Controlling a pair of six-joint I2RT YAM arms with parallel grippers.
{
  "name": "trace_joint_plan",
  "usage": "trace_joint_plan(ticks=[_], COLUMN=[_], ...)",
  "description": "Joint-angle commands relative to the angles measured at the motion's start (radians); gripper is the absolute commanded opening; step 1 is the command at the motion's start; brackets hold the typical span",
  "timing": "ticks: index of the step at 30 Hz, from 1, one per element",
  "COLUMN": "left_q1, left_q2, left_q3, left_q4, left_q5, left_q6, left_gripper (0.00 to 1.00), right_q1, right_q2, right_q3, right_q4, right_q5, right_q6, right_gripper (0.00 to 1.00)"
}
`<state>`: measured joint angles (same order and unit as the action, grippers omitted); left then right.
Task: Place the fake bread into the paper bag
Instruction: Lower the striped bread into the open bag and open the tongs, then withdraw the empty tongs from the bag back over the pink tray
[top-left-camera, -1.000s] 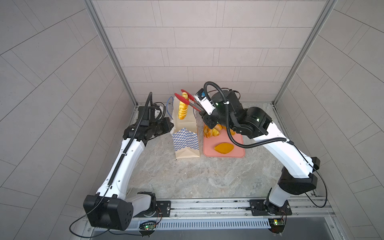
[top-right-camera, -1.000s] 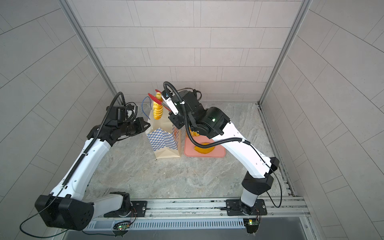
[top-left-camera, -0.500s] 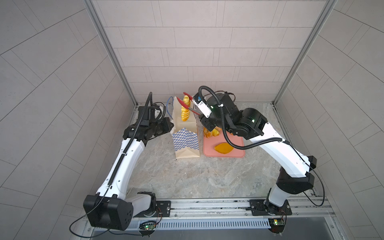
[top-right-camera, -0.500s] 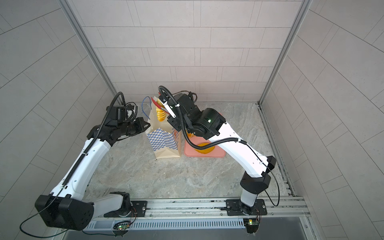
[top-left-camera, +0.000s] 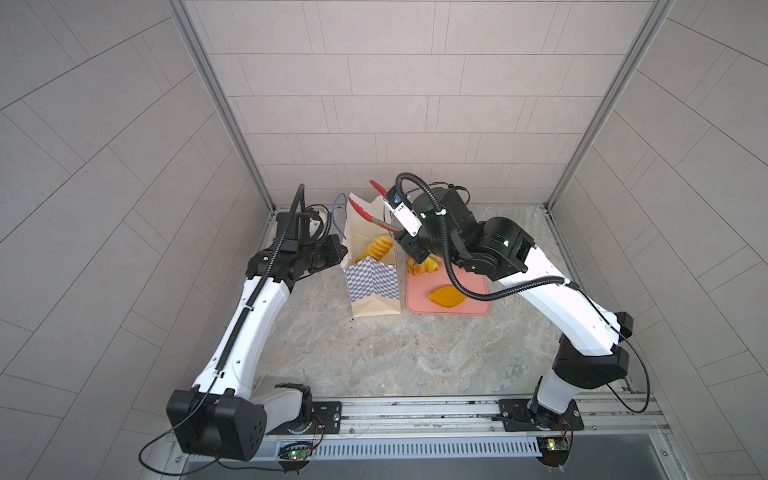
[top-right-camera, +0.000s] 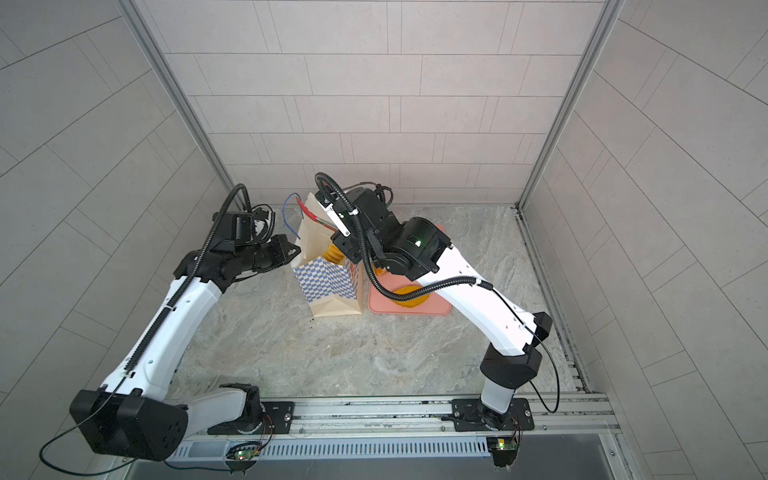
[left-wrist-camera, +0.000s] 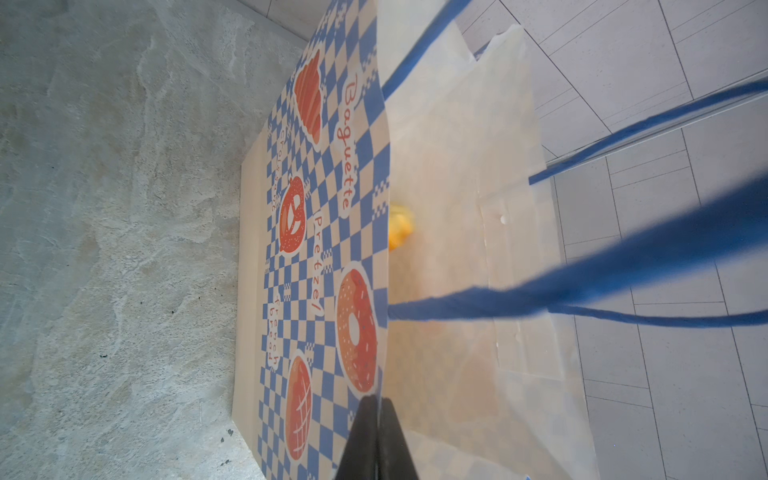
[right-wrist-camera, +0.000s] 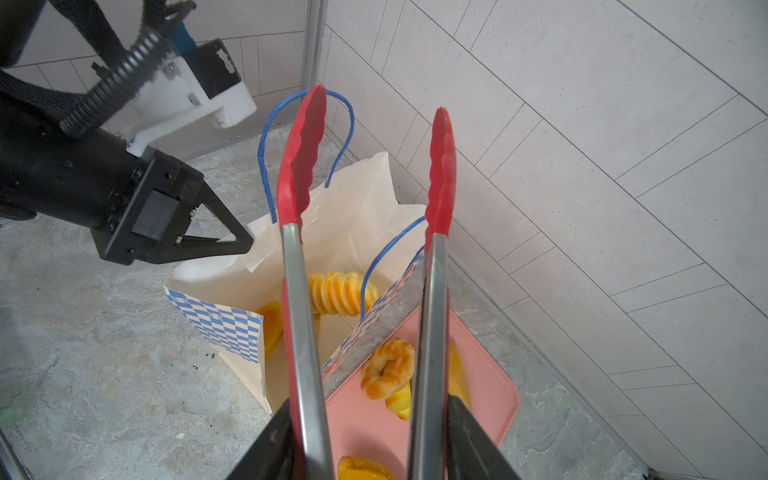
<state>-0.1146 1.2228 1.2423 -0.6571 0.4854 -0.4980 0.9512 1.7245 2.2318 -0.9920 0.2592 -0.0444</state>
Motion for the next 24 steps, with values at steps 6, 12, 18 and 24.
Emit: trace_joint_plan(ticks=[6,12,18,24], left_q1=[-0.007,-0.007,-0.008,-0.008], left_q2=[-0.008,-0.008,-0.007,-0.006], left_q3=[0.032,0.036,0.039,0.04], left_q4=[0.0,-0.001,-0.001,0.0], left_q5=[-0.005,-0.005,-0.005,-0.007], left_q6=[0.0,-0.005,-0.005,-0.005], left_gripper=[0.0,0.0,0.0,0.0], right_q1=[0.008,0.008,0.008,0.009], right_q2=[-0.044,-0.062,-0.096,-0.153], right_q3=[0.032,0.029,0.009,-0.057], right_q4=[0.061,0.074,0.099,0.151], right_q5=[0.023,0.04,0.068,0.102], right_q6=[0.018,0.024,0.025,0.028], right_gripper=[0.52,0.5,0.49,0.5])
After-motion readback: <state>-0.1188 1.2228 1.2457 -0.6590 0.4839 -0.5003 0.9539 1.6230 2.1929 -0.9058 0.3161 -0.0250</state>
